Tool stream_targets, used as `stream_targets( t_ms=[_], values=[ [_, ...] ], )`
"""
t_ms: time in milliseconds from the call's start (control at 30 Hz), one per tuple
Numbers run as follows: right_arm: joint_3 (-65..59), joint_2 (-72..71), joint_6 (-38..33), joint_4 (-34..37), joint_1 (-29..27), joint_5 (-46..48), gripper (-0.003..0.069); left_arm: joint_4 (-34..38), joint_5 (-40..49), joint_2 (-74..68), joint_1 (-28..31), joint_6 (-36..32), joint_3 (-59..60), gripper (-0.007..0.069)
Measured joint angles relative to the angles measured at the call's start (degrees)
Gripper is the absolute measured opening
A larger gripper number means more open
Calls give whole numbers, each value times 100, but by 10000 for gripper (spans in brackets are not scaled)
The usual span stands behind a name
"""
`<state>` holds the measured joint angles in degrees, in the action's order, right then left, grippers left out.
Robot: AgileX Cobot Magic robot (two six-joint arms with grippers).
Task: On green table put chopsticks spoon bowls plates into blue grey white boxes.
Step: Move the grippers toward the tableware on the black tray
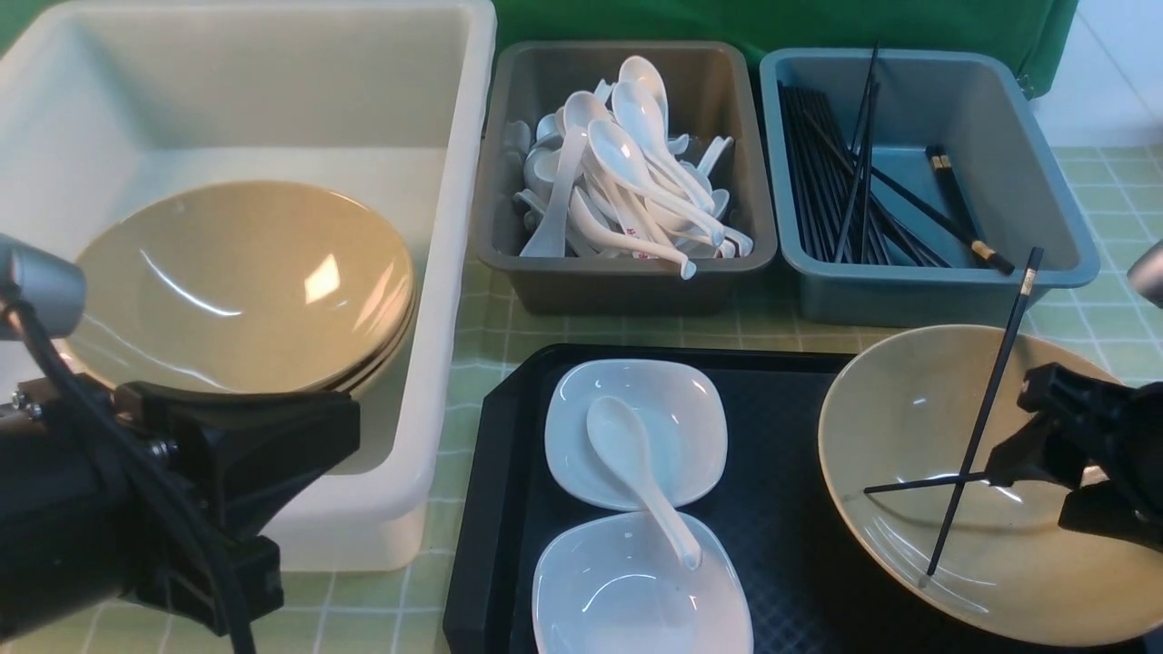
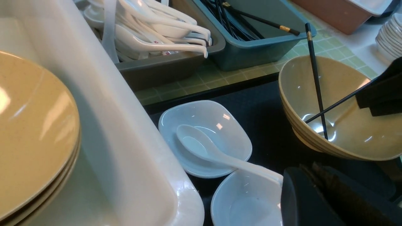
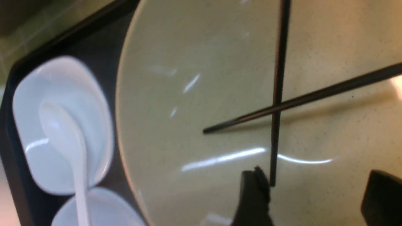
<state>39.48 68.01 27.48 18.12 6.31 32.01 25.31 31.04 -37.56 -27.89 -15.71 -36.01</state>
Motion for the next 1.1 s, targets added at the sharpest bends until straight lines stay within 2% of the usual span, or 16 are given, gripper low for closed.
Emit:
stream_targets(
  t_ms=[167,300,500,767,867,967,1100],
  values=[
    [83,424,109,-37,0,-101,512,22,40,0,0,-3,-10,-1],
    [653,907,239,-472,0,129,529,22,73,0,0,-7,-10,-1],
    [1314,1510,1011,-1088,0,642,530,22,261,0,0,-7,-10,-1],
    [1444,1799,1376,-1258,0,924,530,17,492,0,0,-7,-10,-1],
    [1464,1799,1477,-1485,0,1008,531,17,492,0,0,-7,-10,-1],
    [1481,1799,1757,-2065,0,1048,531,17,492,0,0,-54,-10,-1],
    [1481,1801,1716,-2147,0,718,531,17,492,0,0,-57,-10,-1]
  ],
)
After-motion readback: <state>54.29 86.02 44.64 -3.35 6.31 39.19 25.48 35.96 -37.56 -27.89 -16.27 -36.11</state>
